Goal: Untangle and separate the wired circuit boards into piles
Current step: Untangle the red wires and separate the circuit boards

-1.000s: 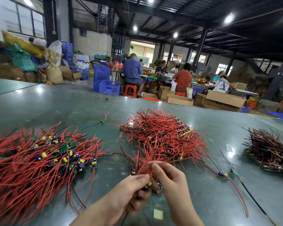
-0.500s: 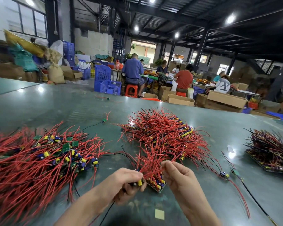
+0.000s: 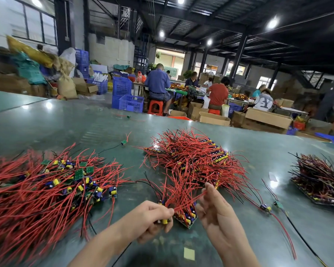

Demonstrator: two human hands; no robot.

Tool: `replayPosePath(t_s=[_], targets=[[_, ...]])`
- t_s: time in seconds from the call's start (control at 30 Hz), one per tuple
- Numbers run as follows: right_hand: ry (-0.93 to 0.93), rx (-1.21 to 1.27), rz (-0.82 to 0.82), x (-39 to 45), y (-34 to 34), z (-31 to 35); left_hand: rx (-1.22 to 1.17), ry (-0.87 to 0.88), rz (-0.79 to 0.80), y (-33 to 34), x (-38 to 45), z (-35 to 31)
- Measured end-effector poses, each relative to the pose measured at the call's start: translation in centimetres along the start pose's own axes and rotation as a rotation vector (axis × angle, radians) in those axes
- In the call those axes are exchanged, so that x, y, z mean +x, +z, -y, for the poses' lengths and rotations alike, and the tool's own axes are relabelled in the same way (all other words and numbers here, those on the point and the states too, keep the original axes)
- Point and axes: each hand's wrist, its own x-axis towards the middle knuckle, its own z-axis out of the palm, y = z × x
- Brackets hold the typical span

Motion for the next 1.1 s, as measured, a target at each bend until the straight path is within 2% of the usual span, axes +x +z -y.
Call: replayPosePath(t_s=[0.1, 0.2, 0.33, 0.4, 0.57, 0.73, 0.8, 0.87, 0.93, 1.0, 1.1], targets=[[0.011, 0.055, 0.010, 0.0, 0.1, -0.1, -0.012, 0.035, -0.017, 0.1, 0.2, 0.1], [-0.087, -0.020, -0.044, -0.1, -0.2, -0.2, -0.062, 0.065, -0.032, 0.7, 0.6, 0.3], [-0.439, -0.257, -0.179, -0.5, -0.2, -0.5, -0.030, 0.120, -0.082, 0.9, 0.6, 0.4], [-0.539, -0.267, -0.229, -0.7, -0.2, -0.8, -0.005, 0.148, -0.109, 1.1, 0.6, 0.5], [-0.526, -0.217, -0.205, -0.5, 0.0, -1.0, 0.325, 0.224, -0.262, 1.4, 1.3, 2.3], [-0.496, -0.178, -0.239, 0.0, -0.9, -1.0, 0.308, 0.207, -0.244, 1.4, 1.5, 2.7], [-0.667, -0.361, -0.290, 0.0, -1.1, -1.2, 0.289, 0.239, -0.227, 1.5, 1.4, 2.4], [-0.917, -0.609, -0.327, -0.3, -1.0, -1.2, 0.245, 0.254, -0.195, 1.6, 1.2, 1.9], [-1.078, -0.736, -0.353, -0.4, -1.2, -1.2, 0.195, 0.250, -0.163, 1.8, 1.0, 1.4], [-1.032, -0.717, -0.334, -0.4, -1.1, -1.1, 0.184, 0.244, -0.136, 1.8, 0.8, 1.2], [-0.707, -0.467, -0.199, -0.4, -0.9, -0.9, 0.204, 0.233, -0.136, 1.2, 0.8, 1.2]])
